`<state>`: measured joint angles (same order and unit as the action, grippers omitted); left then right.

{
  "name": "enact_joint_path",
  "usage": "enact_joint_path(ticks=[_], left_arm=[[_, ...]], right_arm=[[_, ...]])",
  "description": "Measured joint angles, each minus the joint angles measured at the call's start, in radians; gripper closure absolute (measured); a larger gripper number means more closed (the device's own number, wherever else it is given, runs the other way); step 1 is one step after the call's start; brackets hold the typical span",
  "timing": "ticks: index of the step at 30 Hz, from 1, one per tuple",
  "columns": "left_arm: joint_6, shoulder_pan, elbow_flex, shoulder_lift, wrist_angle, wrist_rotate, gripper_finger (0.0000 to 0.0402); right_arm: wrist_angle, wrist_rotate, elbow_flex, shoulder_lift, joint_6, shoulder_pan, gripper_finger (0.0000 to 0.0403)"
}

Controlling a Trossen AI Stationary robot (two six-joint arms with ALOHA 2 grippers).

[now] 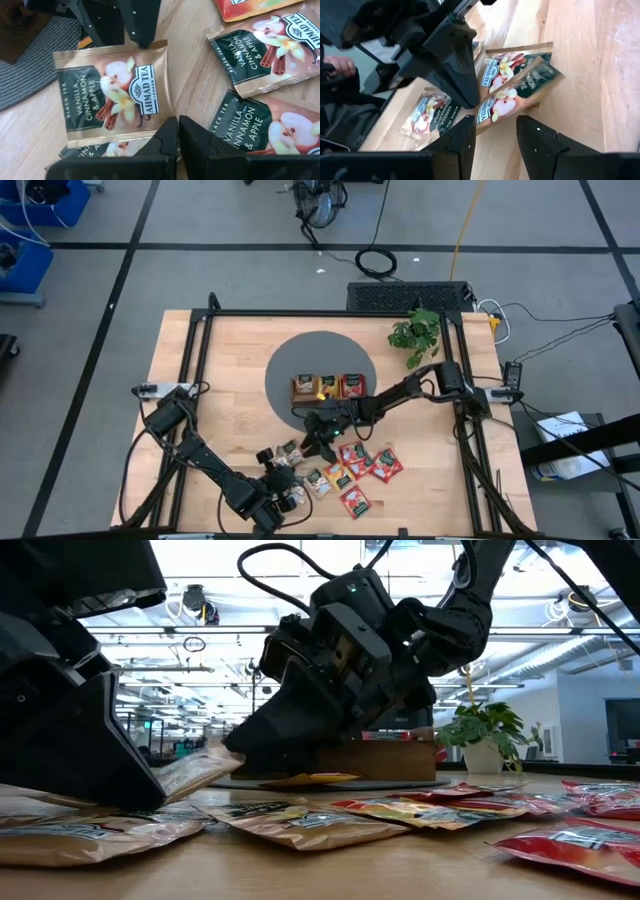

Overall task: Pick & Place Tea
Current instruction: Put the cinnamon tea sachet into the left compartment of the wooden organizer

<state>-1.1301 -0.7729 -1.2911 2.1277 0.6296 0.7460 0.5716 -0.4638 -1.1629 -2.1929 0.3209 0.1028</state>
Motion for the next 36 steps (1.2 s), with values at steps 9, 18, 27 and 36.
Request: enact_joint_path(ticks=[9, 18, 27, 36], left_arm=[[0.0, 0.001, 0.0, 0.0, 0.0, 0.011, 0.0376], [0.0, 0.002, 0.0, 0.0, -0.004, 0.013, 0.0376], [0.003, 0.002, -0.001, 0.0, -0.003, 0.014, 0.0376], [0.04, 0.0, -0.003, 0.0, -0.005, 0.013, 0.0376]], right_arm=[[0.01, -0.015, 0.001, -0.001, -0.025, 0.029, 0.0273], [0.065, -0.166, 0.002, -0.004, 0.016, 0.008, 0.0273], [0.057, -0.144, 0.002, -0.004, 0.029, 0.008, 0.0272], [0.006, -0.034, 0.0, -0.002, 0.012, 0.01, 0.0272]])
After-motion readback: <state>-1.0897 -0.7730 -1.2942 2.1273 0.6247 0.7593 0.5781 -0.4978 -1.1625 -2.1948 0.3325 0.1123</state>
